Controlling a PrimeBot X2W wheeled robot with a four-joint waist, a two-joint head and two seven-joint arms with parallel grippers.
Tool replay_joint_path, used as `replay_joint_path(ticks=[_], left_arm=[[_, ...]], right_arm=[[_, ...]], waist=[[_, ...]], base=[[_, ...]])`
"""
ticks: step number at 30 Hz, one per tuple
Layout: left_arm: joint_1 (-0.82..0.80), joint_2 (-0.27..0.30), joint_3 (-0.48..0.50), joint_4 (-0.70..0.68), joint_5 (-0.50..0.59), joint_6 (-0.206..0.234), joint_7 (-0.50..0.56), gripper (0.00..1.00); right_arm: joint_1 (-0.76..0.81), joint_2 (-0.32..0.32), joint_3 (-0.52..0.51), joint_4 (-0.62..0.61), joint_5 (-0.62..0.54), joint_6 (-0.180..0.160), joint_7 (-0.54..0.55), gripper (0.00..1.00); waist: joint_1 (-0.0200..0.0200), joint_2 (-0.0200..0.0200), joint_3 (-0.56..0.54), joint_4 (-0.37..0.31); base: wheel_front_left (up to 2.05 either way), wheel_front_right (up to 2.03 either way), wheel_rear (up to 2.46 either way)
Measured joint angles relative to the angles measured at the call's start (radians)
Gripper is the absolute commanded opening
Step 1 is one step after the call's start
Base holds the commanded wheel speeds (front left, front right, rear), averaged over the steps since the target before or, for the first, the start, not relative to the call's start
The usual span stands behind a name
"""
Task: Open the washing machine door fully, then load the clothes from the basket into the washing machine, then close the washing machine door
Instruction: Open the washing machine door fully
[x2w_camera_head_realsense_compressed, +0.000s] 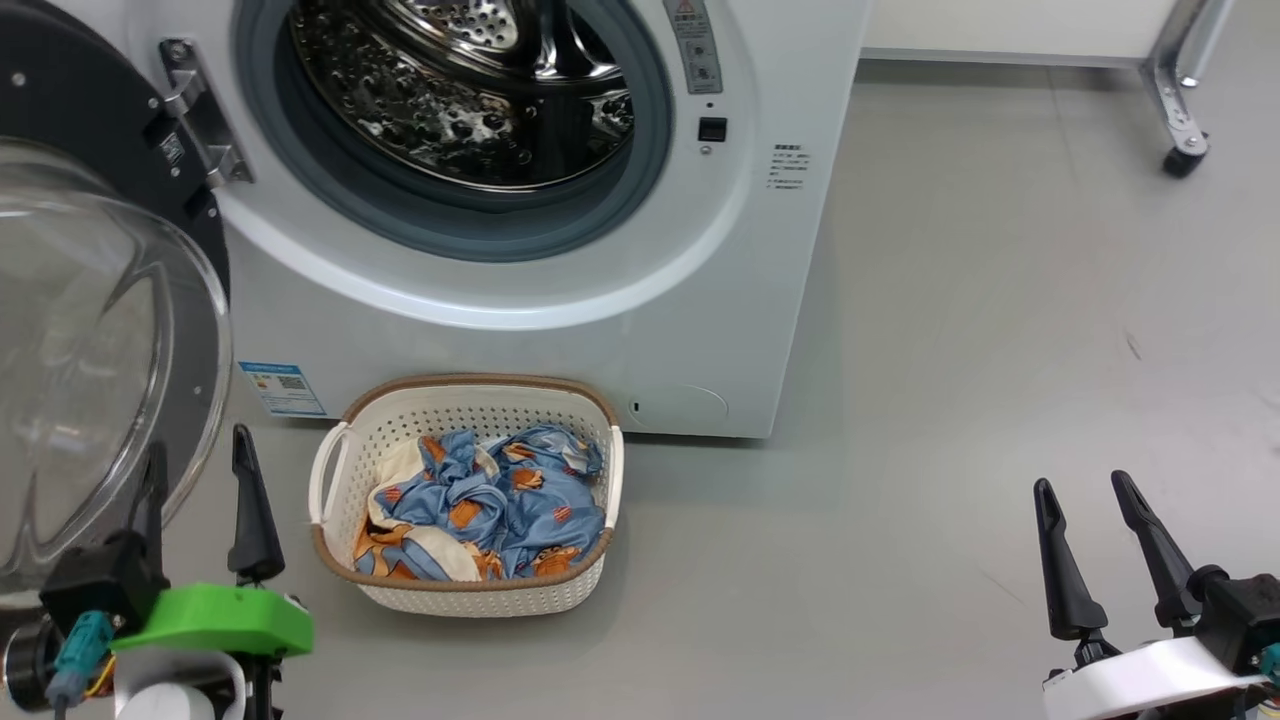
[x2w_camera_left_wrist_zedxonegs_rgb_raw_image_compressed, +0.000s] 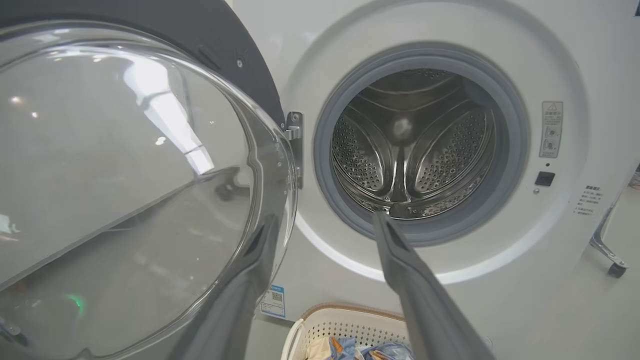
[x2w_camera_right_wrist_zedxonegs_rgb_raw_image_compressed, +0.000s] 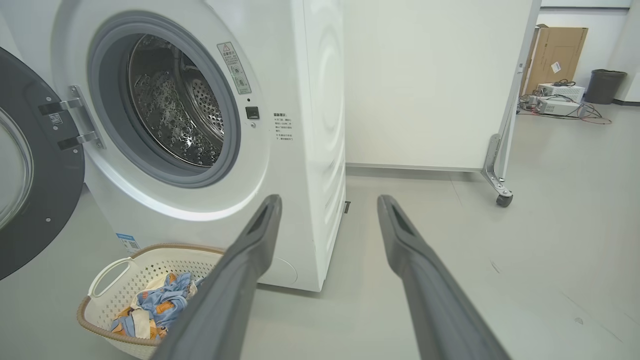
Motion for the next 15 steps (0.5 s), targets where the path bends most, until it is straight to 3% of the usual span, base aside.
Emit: replay_joint_path(ticks=[15], left_arm=[[0.196,0.006,-0.035,-0.046,0.031,-0.001,0.0,1.0]], right_arm=[[0.008,0.006,-0.016,-0.003,0.0,0.0,0.0,1.0]], waist=[[0.0,0.0,-0.015,-0.153]], base=[[0.0,0.0,0.0]])
